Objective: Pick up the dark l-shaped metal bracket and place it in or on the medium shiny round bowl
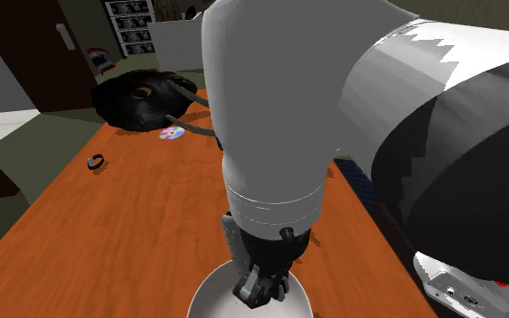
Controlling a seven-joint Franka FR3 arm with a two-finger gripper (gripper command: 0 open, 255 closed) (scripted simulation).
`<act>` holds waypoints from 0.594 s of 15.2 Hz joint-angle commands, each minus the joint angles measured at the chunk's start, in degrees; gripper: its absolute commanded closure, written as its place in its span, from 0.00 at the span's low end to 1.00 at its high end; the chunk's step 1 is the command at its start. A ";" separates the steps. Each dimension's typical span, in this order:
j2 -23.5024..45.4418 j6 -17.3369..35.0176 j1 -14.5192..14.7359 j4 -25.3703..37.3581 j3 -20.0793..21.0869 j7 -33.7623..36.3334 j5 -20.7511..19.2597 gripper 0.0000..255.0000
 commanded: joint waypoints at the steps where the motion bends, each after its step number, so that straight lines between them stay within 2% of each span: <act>1: 2.73 0.77 0.07 1.83 3.04 4.08 -1.48 1.00; 2: 5.56 1.18 0.01 3.76 5.61 7.62 -3.46 1.00; 9: 7.53 5.54 -0.07 0.77 6.59 8.68 -4.79 1.00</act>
